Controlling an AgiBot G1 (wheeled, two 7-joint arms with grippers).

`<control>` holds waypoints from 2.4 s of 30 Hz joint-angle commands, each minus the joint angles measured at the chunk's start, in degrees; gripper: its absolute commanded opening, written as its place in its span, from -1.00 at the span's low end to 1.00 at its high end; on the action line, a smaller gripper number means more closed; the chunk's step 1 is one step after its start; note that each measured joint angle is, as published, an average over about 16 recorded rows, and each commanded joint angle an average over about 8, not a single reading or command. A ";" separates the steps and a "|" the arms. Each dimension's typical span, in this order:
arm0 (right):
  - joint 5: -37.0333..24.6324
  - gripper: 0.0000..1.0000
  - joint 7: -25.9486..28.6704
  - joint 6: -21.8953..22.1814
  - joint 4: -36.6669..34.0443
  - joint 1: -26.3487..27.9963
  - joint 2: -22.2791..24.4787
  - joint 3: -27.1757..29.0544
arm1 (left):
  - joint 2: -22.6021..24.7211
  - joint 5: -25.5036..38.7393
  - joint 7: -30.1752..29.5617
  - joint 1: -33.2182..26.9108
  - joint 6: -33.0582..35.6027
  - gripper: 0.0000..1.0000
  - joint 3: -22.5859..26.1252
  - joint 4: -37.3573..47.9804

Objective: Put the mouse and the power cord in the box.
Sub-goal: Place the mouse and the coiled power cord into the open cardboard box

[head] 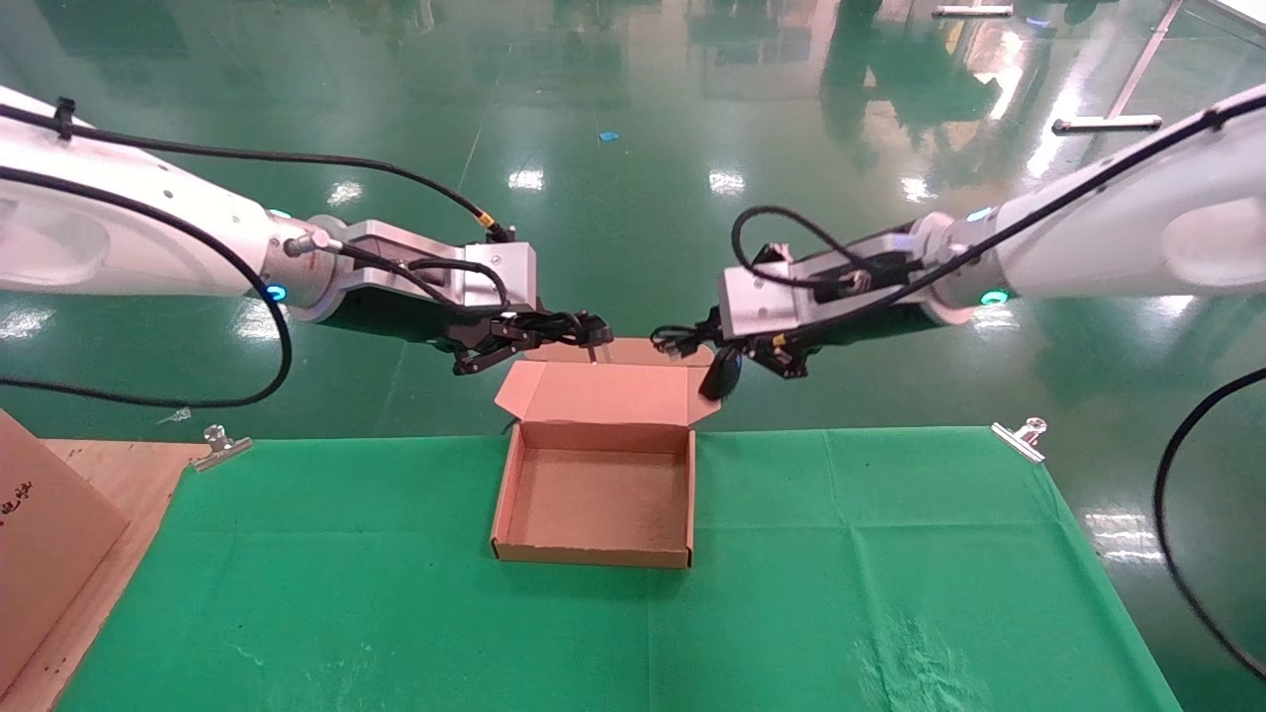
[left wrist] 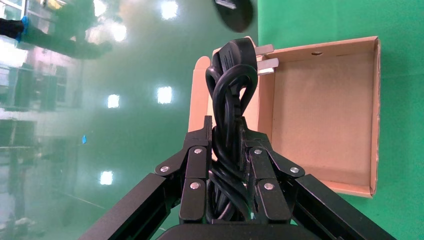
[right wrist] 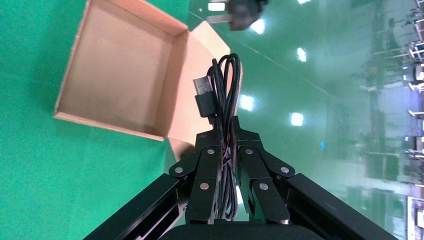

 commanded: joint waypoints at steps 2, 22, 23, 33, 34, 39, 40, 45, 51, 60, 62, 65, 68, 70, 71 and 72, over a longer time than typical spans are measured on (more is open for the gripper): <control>0.21 -1.00 0.08 0.87 0.33 -0.68 -0.49 0.09 | 0.19 -0.33 0.30 0.56 -0.59 -1.00 -0.20 0.42; 0.22 -1.00 -0.40 -2.91 0.66 -1.46 1.03 -0.68 | 1.99 -5.58 11.73 22.06 -24.27 -1.00 0.99 -11.84; 0.19 -1.00 -0.61 -2.94 0.47 -1.56 1.18 -0.72 | 1.99 -5.87 11.67 22.54 -24.62 -1.00 1.39 -12.30; -0.24 -1.00 -2.23 -1.36 -1.17 -2.66 2.01 -1.00 | 1.88 -9.52 9.29 23.89 -25.84 0.60 4.81 -14.54; -0.24 -1.00 -2.34 -1.28 -1.29 -2.75 2.03 -1.00 | 1.87 -9.77 9.17 23.86 -25.96 0.75 5.18 -14.58; -0.18 -1.00 -2.71 -1.12 -1.74 -3.11 1.98 -0.96 | 1.85 -11.01 8.67 23.72 -26.54 1.00 6.93 -14.73; -0.16 -1.00 -2.76 -1.10 -1.81 -3.15 1.94 -0.95 | 1.84 -11.25 8.59 23.69 -26.64 1.00 7.26 -14.75; -0.03 -1.00 -2.81 -1.03 -2.00 -3.25 1.55 -0.87 | 1.82 -12.47 8.25 23.54 -27.14 1.00 8.85 -14.85; 0.10 -1.00 -2.58 -0.69 -1.75 -3.20 0.60 -0.79 | 1.77 -13.94 8.06 23.22 -27.63 1.00 10.56 -14.76; 1.40 -1.00 -1.59 -0.38 2.29 -3.85 -1.16 -0.36 | 0.44 -16.83 9.10 20.57 -27.34 1.00 10.85 -9.93; 1.97 -1.00 -1.14 -0.37 4.26 -4.48 -1.45 -0.42 | -0.46 -17.80 9.62 19.74 -26.22 1.00 10.29 -8.29; 2.85 -1.00 -0.17 0.50 8.14 -6.30 -1.81 -1.17 | -2.47 -19.48 10.72 18.67 -23.33 1.00 9.19 -6.23; 3.76 -1.00 1.27 2.96 12.74 -8.74 -2.08 -2.94 | -4.93 -21.20 12.10 17.97 -19.63 1.00 8.04 -4.86; 4.51 -1.00 2.57 5.31 15.93 -10.42 -2.20 -4.67 | -6.61 -22.19 13.18 17.70 -17.19 1.00 7.39 -4.21; 4.94 -1.00 3.32 6.58 17.46 -11.18 -2.24 -5.71 | -7.39 -22.63 13.72 17.63 -16.11 1.00 7.10 -3.91; 5.40 -1.00 4.13 7.85 18.94 -11.90 -2.27 -6.83 | -8.13 -23.01 14.28 17.58 -15.16 1.00 6.84 -3.62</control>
